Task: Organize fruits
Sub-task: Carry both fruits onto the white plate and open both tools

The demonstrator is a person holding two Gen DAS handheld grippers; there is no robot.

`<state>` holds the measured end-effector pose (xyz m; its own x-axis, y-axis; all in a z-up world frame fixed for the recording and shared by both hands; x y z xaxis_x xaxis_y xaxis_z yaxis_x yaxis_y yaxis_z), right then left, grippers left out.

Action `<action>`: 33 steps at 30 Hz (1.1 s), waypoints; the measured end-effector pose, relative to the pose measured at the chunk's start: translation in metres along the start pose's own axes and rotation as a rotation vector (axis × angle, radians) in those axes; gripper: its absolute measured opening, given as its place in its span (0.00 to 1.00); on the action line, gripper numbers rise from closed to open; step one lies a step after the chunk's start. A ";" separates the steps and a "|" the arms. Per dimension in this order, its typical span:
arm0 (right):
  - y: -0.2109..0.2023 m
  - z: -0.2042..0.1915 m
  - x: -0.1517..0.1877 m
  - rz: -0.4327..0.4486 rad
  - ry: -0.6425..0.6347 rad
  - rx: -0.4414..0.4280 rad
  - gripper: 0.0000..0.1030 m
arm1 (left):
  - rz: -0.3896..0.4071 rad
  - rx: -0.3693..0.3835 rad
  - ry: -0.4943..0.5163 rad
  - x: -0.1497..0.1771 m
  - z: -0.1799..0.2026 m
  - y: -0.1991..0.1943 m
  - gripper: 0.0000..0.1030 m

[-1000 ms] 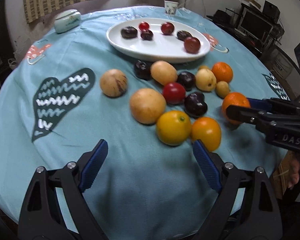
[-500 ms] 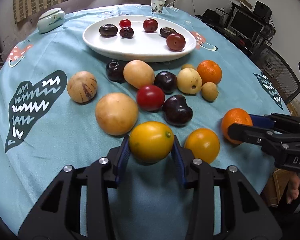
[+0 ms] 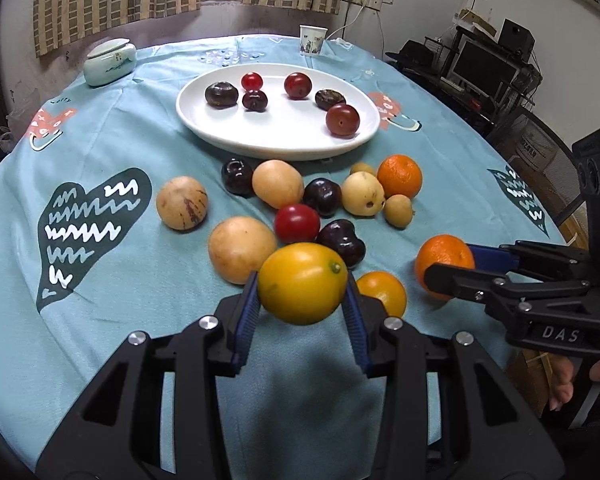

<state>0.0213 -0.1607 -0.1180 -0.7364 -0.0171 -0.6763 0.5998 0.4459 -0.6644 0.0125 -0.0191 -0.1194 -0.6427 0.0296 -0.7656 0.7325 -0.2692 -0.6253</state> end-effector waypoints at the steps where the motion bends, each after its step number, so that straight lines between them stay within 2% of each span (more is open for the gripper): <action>1: 0.000 -0.001 0.000 0.001 -0.002 0.000 0.43 | 0.003 0.002 -0.001 -0.001 0.000 -0.001 0.39; 8: 0.000 -0.002 -0.002 0.000 -0.006 -0.002 0.43 | 0.005 0.014 -0.006 -0.013 -0.004 -0.005 0.39; 14: 0.003 -0.004 -0.034 0.034 -0.048 -0.002 0.43 | 0.031 -0.006 0.012 -0.064 -0.019 0.007 0.39; 19: 0.024 -0.005 -0.086 0.044 -0.080 -0.009 0.43 | 0.022 -0.054 -0.004 -0.130 -0.041 0.046 0.39; 23: 0.054 -0.005 -0.131 0.067 -0.115 0.026 0.43 | 0.028 -0.096 -0.005 -0.170 -0.050 0.079 0.39; 28: 0.104 0.009 -0.174 0.050 -0.127 0.093 0.43 | -0.017 -0.117 -0.024 -0.192 -0.061 0.127 0.40; 33: 0.140 0.022 -0.189 -0.001 -0.126 0.103 0.43 | -0.063 -0.110 -0.041 -0.197 -0.068 0.164 0.40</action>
<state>0.2515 -0.1146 -0.0906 -0.6958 -0.1327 -0.7059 0.6328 0.3517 -0.6898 0.2748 -0.0037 -0.0814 -0.6951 0.0030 -0.7189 0.7091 -0.1611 -0.6864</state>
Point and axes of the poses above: each gripper's, at about its wrist camera, not at the fingertips, and y roughly the way its jaws point, z to its right, x to its underside, the point moved 5 cm from there along y, roughly the way its jaws point, and after that the axes turned 11 degrees about z, right-handed, at the moved point
